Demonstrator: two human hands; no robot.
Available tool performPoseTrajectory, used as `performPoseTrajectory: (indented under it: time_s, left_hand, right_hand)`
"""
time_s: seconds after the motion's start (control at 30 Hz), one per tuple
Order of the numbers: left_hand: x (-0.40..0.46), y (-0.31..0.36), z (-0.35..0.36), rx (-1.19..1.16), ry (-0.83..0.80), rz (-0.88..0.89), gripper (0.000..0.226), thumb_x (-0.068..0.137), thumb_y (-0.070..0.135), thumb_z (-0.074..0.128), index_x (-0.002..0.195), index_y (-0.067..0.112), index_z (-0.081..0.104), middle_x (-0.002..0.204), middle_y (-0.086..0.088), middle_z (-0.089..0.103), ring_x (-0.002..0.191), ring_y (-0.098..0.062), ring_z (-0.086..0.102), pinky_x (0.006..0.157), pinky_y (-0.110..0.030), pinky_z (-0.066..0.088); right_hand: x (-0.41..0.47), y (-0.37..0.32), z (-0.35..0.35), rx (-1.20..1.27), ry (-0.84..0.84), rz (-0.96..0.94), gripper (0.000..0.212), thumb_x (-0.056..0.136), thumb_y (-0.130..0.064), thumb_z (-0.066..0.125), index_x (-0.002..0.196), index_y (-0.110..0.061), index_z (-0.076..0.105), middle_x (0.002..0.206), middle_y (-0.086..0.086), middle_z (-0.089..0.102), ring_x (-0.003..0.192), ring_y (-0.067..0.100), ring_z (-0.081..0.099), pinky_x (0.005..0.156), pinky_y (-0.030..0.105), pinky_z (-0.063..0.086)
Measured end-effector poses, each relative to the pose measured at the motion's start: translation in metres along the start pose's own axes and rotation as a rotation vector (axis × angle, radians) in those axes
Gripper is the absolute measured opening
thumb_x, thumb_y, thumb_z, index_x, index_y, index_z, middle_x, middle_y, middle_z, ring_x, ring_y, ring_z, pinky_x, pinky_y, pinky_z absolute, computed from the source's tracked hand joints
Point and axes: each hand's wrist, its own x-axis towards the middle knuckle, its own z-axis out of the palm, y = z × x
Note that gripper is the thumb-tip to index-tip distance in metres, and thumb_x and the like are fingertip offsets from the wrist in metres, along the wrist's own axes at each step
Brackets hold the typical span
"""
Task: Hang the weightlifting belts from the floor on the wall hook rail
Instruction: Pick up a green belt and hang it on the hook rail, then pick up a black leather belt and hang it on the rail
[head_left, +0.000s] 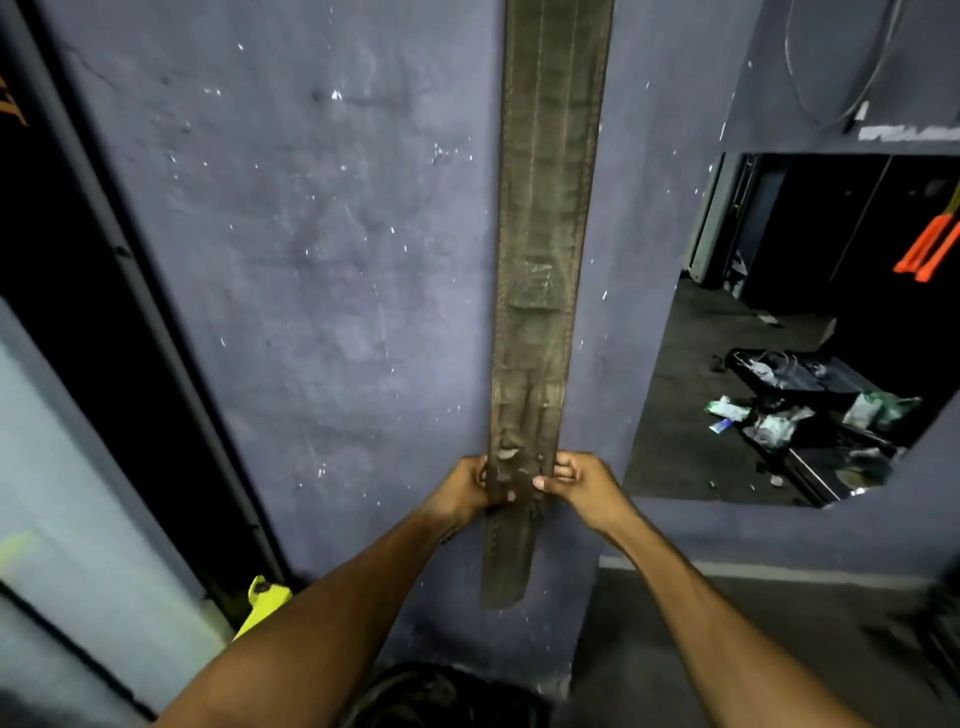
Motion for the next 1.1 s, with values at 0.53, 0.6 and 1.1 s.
performPoseTrajectory:
  time_s: [0.53,0.6,1.1]
  left_hand:
    - [-0.153,-0.170,-0.015,0.092,0.160,-0.459,0.057,0.082,-0.010,0.077,0.134,-0.009,0.053,0.135,-0.022,0.062,0.115,-0.024,0.059,0.101,-0.033,0.048]
    - [-0.166,-0.193,-0.016,0.062,0.139,-0.521,0.036,0.083,-0.014,0.073,0.115,0.000,0.062,0.119,-0.013,0.070,0.107,-0.015,0.062,0.101,-0.035,0.047]
    - [-0.147,-0.416,-0.026,0.064,0.220,-0.943,0.043,0.086,0.024,0.081,0.124,0.015,0.063,0.106,0.006,0.066,0.097,-0.013,0.064,0.065,-0.009,0.051]
  right_hand:
    - [-0.161,0.155,0.083,-0.137,0.207,0.586,0.052,0.090,-0.008,0.078,0.136,0.003,0.058,0.117,0.019,0.065,0.105,0.023,0.061,0.092,0.032,0.049]
    - [-0.164,0.173,0.090,-0.166,0.180,0.633,0.050,0.090,-0.006,0.078,0.135,0.006,0.058,0.118,0.021,0.067,0.106,0.024,0.061,0.099,0.036,0.050]
    - [-0.134,0.386,0.125,-0.174,-0.046,0.902,0.046,0.093,-0.020,0.077,0.134,-0.005,0.062,0.124,0.012,0.071,0.116,0.022,0.067,0.090,0.027,0.053]
